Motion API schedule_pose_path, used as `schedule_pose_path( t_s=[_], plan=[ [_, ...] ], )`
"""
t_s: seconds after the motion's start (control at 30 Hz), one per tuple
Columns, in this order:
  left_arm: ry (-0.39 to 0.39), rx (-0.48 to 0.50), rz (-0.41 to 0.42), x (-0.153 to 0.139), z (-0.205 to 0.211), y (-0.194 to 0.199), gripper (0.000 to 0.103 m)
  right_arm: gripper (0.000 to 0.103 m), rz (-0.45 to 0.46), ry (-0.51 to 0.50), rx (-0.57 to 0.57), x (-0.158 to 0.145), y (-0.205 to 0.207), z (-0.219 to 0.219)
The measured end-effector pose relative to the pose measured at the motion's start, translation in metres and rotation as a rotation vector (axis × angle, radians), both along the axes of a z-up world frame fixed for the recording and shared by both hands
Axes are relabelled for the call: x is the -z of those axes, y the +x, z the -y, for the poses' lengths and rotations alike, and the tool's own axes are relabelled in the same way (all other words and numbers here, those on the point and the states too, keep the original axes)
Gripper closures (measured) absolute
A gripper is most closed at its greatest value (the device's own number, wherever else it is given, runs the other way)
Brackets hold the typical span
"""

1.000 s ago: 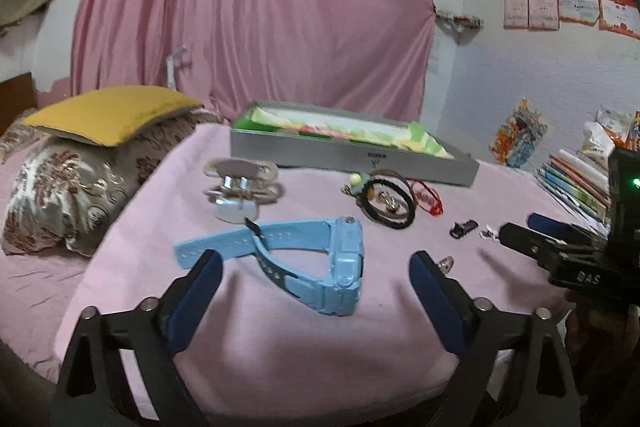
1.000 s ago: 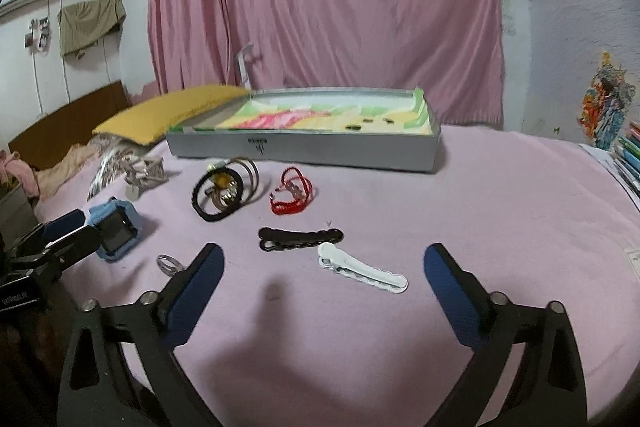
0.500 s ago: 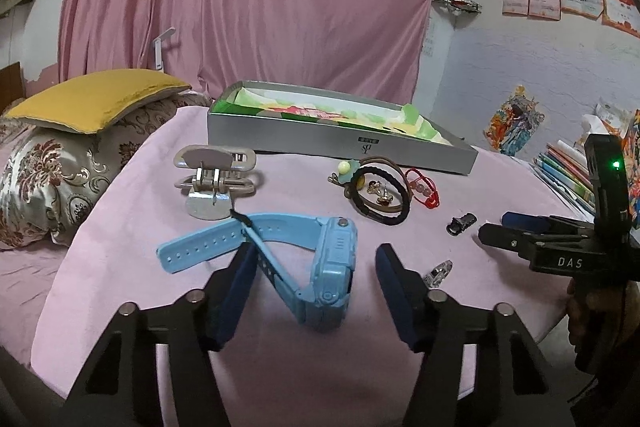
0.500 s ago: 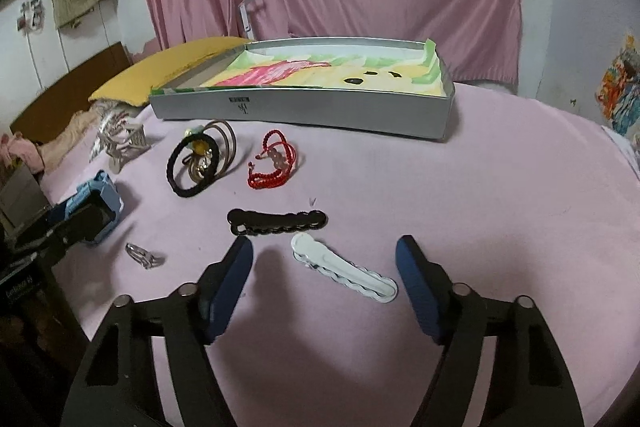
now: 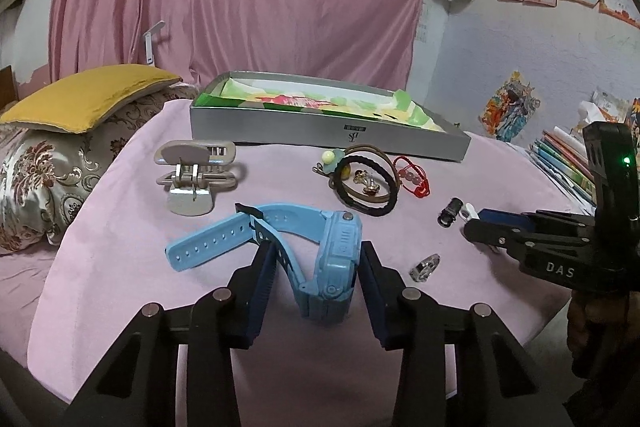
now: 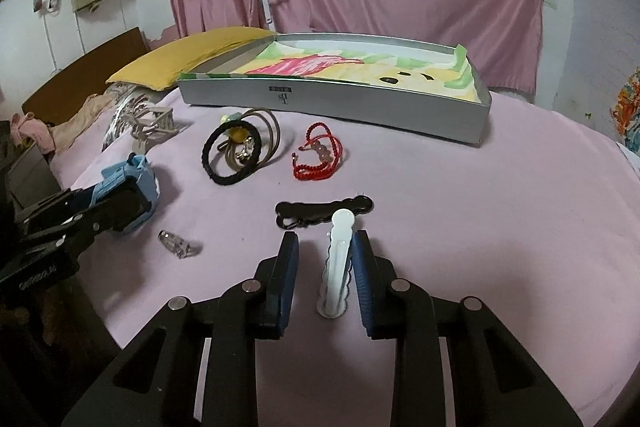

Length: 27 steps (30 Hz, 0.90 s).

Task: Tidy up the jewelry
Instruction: 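Carry the blue watch with the left tool while the right tool carries the white clip to the tray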

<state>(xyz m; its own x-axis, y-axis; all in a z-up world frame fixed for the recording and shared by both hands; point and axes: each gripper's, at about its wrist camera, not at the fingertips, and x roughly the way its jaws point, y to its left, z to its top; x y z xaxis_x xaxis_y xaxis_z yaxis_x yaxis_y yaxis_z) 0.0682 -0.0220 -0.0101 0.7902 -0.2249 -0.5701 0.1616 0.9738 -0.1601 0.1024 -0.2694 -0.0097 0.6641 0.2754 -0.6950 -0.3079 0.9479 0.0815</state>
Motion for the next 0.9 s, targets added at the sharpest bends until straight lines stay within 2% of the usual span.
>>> schedule_pose_path(
  t_s=[0.07, 0.13, 0.23, 0.4, 0.5, 0.63, 0.73, 0.9],
  plan=[
    [0.004, 0.004, -0.008, -0.001, 0.002, 0.001, 0.07, 0.081, 0.009, -0.007, 0.009, 0.001, -0.001, -0.001],
    [0.001, 0.017, -0.009, -0.001, 0.004, 0.001, 0.078, 0.092, 0.032, -0.022, 0.034, 0.003, -0.004, -0.002],
    [0.023, 0.034, -0.003, -0.003, 0.011, 0.0, 0.082, 0.092, 0.036, 0.031, 0.043, 0.004, -0.006, 0.003],
    [-0.007, 0.061, 0.039, -0.006, 0.013, -0.009, 0.083, 0.093, 0.047, 0.142, 0.029, 0.005, -0.015, 0.009],
    [-0.021, 0.057, 0.105, -0.019, 0.013, -0.013, 0.083, 0.093, 0.121, 0.173, 0.027, -0.009, -0.021, 0.008],
    [-0.035, 0.044, 0.202, -0.044, 0.012, -0.006, 0.083, 0.093, 0.251, 0.21, 0.004, -0.042, -0.021, 0.002],
    [-0.041, 0.039, 0.273, -0.065, 0.012, 0.008, 0.083, 0.093, 0.348, 0.225, -0.01, -0.069, -0.013, -0.006],
    [-0.029, 0.014, 0.387, -0.093, 0.01, 0.04, 0.083, 0.093, 0.466, 0.228, -0.017, -0.097, 0.008, -0.019]
  ],
)
